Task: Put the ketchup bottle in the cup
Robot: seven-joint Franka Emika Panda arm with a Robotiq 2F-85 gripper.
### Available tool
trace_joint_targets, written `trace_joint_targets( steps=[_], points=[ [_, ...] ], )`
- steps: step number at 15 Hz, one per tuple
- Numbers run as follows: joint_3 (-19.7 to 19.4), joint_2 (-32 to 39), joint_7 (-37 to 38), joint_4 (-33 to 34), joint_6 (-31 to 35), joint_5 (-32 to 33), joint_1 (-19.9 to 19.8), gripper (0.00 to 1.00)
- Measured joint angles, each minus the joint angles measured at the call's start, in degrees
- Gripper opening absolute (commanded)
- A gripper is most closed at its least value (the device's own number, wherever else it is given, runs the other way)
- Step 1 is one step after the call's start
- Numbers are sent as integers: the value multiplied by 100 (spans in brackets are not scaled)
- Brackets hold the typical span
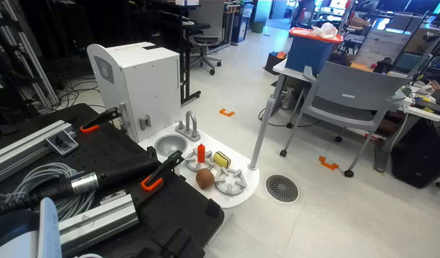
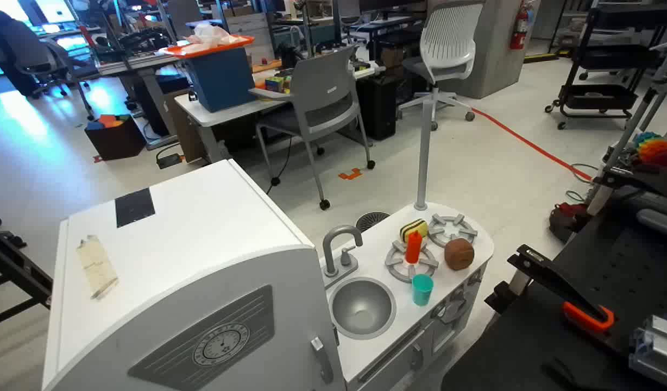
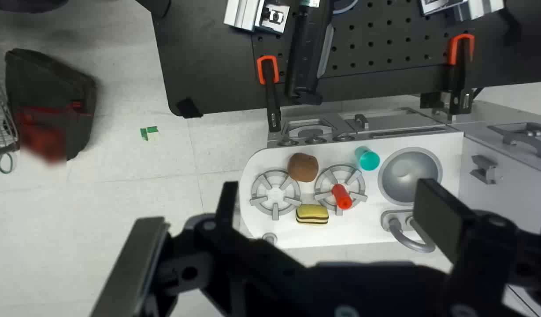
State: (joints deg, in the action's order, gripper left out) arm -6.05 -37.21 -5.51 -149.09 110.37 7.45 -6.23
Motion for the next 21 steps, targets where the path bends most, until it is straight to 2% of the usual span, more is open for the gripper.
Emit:
trace_joint_targets(
  steps=[6, 9, 12, 15, 17, 21],
  points=[
    [6, 11, 13, 4, 0, 0, 0, 100],
    [215, 351, 343, 17, 154, 6, 31, 100],
    [585, 1254, 956, 166, 696, 0, 152, 100],
    [883, 2385, 1633, 566, 846, -2, 279, 100],
    [917, 3140, 1914, 936, 861, -102, 383, 100],
    [894, 4677, 2333, 1808, 1334, -144, 492, 100]
  ],
)
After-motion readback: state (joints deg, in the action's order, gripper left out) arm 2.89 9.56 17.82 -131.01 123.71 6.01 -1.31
